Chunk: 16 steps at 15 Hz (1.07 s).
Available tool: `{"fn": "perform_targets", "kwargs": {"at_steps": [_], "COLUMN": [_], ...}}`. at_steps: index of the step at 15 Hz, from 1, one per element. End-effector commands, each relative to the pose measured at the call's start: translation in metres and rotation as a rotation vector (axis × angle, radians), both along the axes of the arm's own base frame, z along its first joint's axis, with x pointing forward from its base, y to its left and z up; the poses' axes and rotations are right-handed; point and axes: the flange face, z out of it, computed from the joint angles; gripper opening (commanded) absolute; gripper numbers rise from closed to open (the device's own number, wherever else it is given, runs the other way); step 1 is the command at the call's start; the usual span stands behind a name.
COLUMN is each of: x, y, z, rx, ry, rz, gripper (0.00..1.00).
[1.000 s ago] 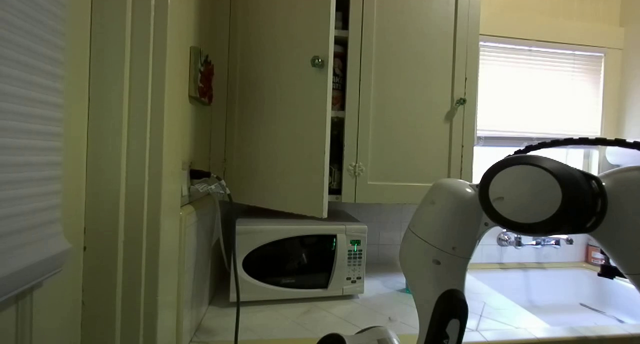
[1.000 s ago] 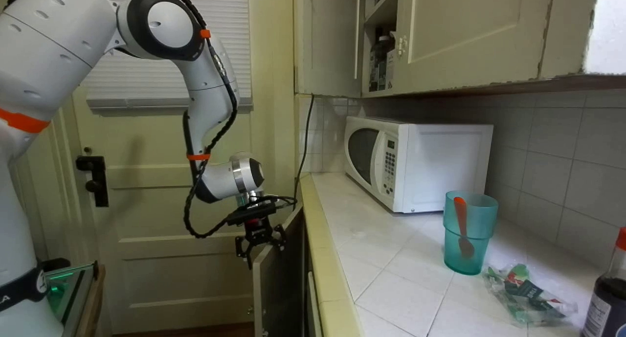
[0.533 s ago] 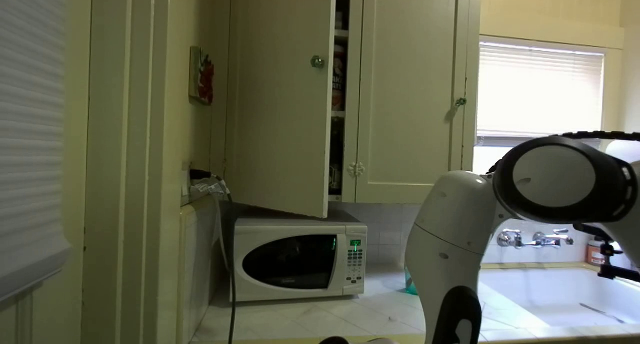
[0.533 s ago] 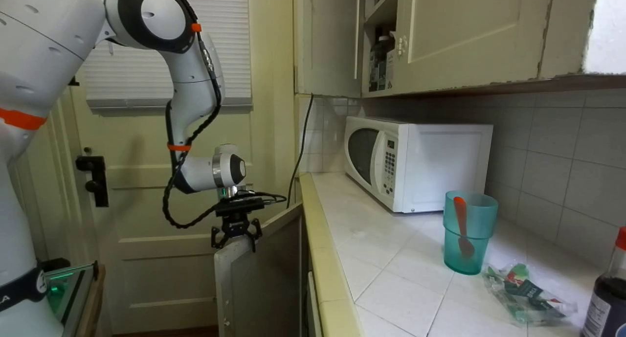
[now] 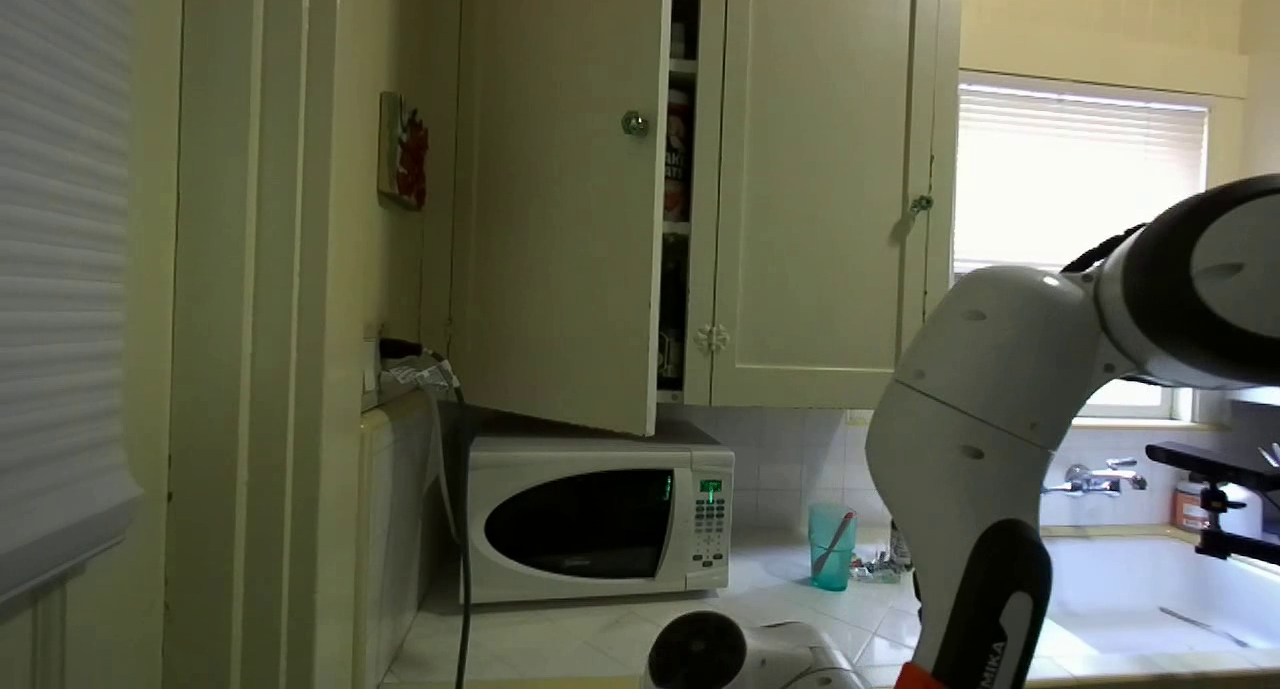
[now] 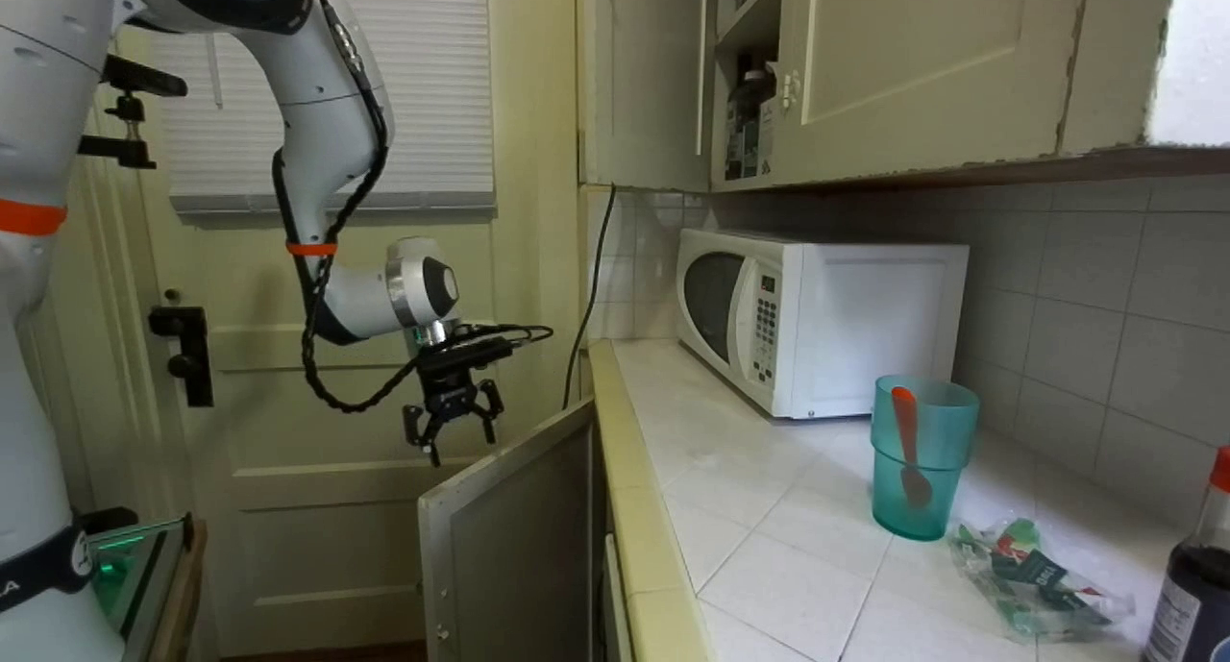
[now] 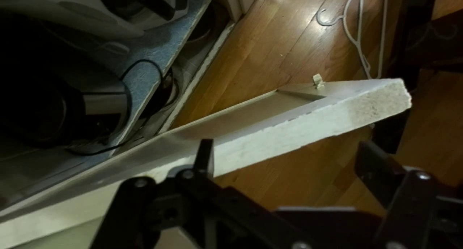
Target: Open the bottom left cabinet door
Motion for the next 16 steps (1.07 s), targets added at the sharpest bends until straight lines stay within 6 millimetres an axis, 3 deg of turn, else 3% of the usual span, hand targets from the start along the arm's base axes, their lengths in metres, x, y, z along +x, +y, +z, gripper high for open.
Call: {"fn": "perform_targets", "kwargs": {"at_steps": [1, 3, 5, 11, 13, 16], "x": [-0.025, -0.023, -0.016, 0.017, 0.029, 0.042], "y": [-0.013, -0.027, -0.05, -0.118, -0.128, -0.121], "z": [0.053, 0.063, 0.061, 0.036, 0.03, 0.014], "rx": [0.054, 0.064, 0.027, -0.067, -0.109, -0.145], "ry": [-0.109, -0.11, -0.052, 0.157, 0.177, 0.164], "rz": [0.127, 0.118, 0.074, 0.048, 0.063, 0.056], "gripper": [1.0, 1.0, 1.0, 1.0, 1.0, 1.0]}}
